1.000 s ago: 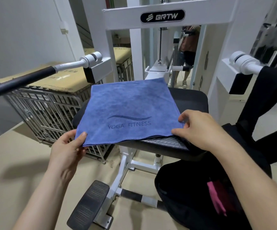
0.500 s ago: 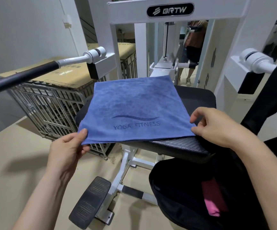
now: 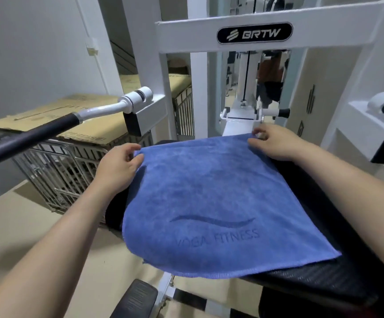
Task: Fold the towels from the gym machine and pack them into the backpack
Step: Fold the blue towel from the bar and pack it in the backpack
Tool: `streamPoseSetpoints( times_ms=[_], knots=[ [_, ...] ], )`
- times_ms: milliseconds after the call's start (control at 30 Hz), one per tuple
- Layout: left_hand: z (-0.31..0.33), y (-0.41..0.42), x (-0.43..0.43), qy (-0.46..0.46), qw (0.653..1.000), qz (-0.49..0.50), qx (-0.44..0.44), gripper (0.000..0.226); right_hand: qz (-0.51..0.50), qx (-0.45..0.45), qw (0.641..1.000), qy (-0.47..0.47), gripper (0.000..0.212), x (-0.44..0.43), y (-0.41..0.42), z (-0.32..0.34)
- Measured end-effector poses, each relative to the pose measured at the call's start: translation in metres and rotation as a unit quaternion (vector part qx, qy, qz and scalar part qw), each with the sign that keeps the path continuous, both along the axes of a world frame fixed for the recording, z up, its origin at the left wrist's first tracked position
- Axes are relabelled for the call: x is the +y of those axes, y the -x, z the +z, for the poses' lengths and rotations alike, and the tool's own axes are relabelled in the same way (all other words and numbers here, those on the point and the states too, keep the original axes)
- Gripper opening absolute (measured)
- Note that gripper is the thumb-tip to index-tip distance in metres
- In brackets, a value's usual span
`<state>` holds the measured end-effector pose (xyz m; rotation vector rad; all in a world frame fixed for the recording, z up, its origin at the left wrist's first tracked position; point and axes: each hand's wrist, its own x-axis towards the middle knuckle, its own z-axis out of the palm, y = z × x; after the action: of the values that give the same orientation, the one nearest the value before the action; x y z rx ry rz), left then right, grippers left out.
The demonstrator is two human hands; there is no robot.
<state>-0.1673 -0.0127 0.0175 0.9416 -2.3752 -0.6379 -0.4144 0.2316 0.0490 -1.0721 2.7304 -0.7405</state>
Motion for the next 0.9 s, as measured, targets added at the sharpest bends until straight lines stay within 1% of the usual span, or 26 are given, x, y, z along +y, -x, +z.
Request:
streamPoseSetpoints(
  times_ms=[33,67,100,133,167,200,233,333,400,467,500,533,567,600,667,700,733,767,833,867,900],
  knots=[
    [-0.003,0.012,-0.016,-0.021,1.000,-0.011,-0.020,0.035,-0.003,0.002,1.000,-0.015,0.046,-0.010,0.007,-0.001],
    [-0.006,0.020,-0.029,-0.069,0.997,-0.024,-0.032,0.037,-0.002,0.000,1.000,-0.030,0.046,-0.018,0.012,0.000],
    [-0.006,0.024,-0.038,-0.126,0.991,-0.044,-0.031,0.033,0.002,-0.016,0.999,-0.035,0.040,-0.023,0.018,0.002],
    [-0.006,0.026,-0.045,-0.184,0.981,-0.064,-0.022,0.026,0.005,-0.053,0.998,-0.025,0.030,-0.026,0.024,0.005],
    [-0.006,0.027,-0.053,-0.217,0.973,-0.074,-0.012,0.016,0.005,-0.102,0.995,-0.012,0.022,-0.028,0.029,0.008],
    [-0.005,0.028,-0.060,-0.230,0.970,-0.076,-0.007,0.010,0.002,-0.141,0.990,-0.009,0.018,-0.028,0.035,0.011],
    [-0.003,0.030,-0.066,-0.239,0.968,-0.078,-0.004,0.009,-0.002,-0.169,0.985,-0.020,0.019,-0.028,0.042,0.013],
    [0.006,0.040,-0.076,-0.288,0.951,-0.108,-0.006,0.011,-0.001,-0.228,0.970,-0.088,0.024,-0.033,0.055,0.020],
    [0.008,0.045,-0.082,-0.314,0.941,-0.123,-0.010,0.012,0.000,-0.245,0.964,-0.102,0.020,-0.040,0.061,0.023],
    [0.009,0.048,-0.088,-0.357,0.924,-0.139,-0.006,0.007,-0.014,-0.249,0.964,-0.094,0.017,-0.045,0.067,0.027],
    [0.007,0.051,-0.092,-0.362,0.922,-0.140,-0.001,0.009,-0.017,-0.249,0.964,-0.090,0.018,-0.047,0.069,0.028],
    [0.005,0.055,-0.095,-0.348,0.929,-0.127,0.008,0.012,-0.025,-0.244,0.966,-0.083,0.020,-0.049,0.071,0.029],
    [0.003,0.062,-0.098,-0.314,0.943,-0.103,0.027,0.012,-0.036,-0.227,0.971,-0.067,0.018,-0.052,0.072,0.029],
    [0.001,0.069,-0.099,-0.271,0.958,-0.072,0.059,0.010,-0.053,-0.192,0.979,-0.041,0.014,-0.055,0.072,0.029],
    [0.000,0.083,-0.099,-0.155,0.979,-0.024,0.130,0.017,-0.100,-0.074,0.992,0.037,0.014,-0.058,0.070,0.029],
    [0.001,0.088,-0.097,-0.122,0.979,-0.023,0.163,0.019,-0.119,-0.019,0.989,0.091,0.012,-0.058,0.067,0.030],
    [0.005,0.091,-0.093,-0.125,0.971,-0.033,0.202,0.021,-0.131,0.006,0.979,0.155,0.011,-0.056,0.060,0.031],
    [0.011,0.092,-0.090,-0.157,0.956,-0.051,0.243,0.022,-0.133,-0.012,0.966,0.222,0.013,-0.053,0.052,0.033],
    [0.022,0.080,-0.078,-0.246,0.912,-0.089,0.315,0.026,-0.096,-0.116,0.925,0.348,0.018,-0.038,0.028,0.036],
    [0.028,0.067,-0.069,-0.279,0.893,-0.114,0.335,0.027,-0.065,-0.158,0.907,0.386,0.022,-0.027,0.013,0.036],
    [0.030,0.051,-0.059,-0.295,0.881,-0.138,0.343,0.029,-0.034,-0.178,0.901,0.395,0.027,-0.012,-0.001,0.033]
  ],
)
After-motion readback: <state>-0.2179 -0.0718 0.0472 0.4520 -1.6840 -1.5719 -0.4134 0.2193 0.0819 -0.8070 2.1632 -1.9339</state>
